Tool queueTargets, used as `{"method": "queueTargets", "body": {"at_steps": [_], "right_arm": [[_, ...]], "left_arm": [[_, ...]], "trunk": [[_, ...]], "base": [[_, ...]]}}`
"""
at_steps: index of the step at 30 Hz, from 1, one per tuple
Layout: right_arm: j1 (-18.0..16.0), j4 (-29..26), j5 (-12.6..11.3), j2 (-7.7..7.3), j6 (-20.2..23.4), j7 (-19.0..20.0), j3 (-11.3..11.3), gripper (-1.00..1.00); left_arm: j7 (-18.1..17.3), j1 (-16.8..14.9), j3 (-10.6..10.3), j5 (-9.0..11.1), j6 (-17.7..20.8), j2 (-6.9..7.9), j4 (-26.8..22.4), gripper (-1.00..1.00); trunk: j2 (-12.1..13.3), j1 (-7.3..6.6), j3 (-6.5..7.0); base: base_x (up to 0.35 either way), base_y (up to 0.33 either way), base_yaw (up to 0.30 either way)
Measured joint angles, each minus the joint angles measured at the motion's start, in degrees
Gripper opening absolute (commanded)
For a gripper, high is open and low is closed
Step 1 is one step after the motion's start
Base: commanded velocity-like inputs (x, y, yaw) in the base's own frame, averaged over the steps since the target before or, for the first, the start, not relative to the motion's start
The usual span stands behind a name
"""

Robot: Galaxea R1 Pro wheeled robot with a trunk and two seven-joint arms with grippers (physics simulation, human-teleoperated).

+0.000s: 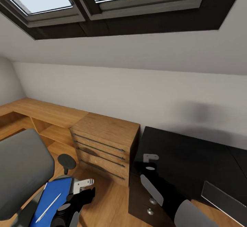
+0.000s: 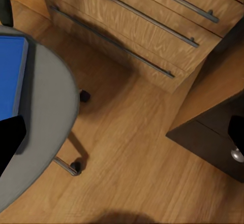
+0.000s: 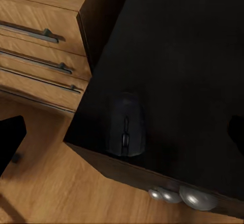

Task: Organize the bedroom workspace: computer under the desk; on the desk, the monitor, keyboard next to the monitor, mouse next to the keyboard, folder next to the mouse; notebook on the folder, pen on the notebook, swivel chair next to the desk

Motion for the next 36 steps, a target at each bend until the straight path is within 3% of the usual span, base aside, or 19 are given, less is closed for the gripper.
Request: {"method": "queueTargets", "body": {"at_steps": [9,16,25,36], "right_arm": [[0.00,0.07,0.01,-0.08,0.00,0.47,0.00,1.00],[-2.28,-2.19,-0.74,0.49,-2.28,-0.56,-0.91,1.00],[-0.58,-5.07,-0.35,-0.53,-5.18,-0.65,-0.52,1.00],[-0.11,-5.97,-0.42,-0.80,-8.73,-0.67,-0.49,1.00]], "left_arm": [[0.00,0.00,0.01,0.01,0.00,0.00,0.01,1.00],[0.09,0.88,0.81,0.15,0.94,-1.65,-2.22,1.00],[0.02,0.96,0.68,0.16,0.96,0.85,-5.12,1.00],[0.00,0.97,0.50,0.21,0.99,1.39,-8.66,1.00]], "trunk": [[0.01,0.01,0.00],[0.00,0.01,0.00],[0.00,0.01,0.00],[0.00,0.01,0.00]], "base": [[0.122,0.000,0.000],[0.000,0.000,0.000],[0.000,0.000,0.000],[0.000,0.000,0.000]]}}
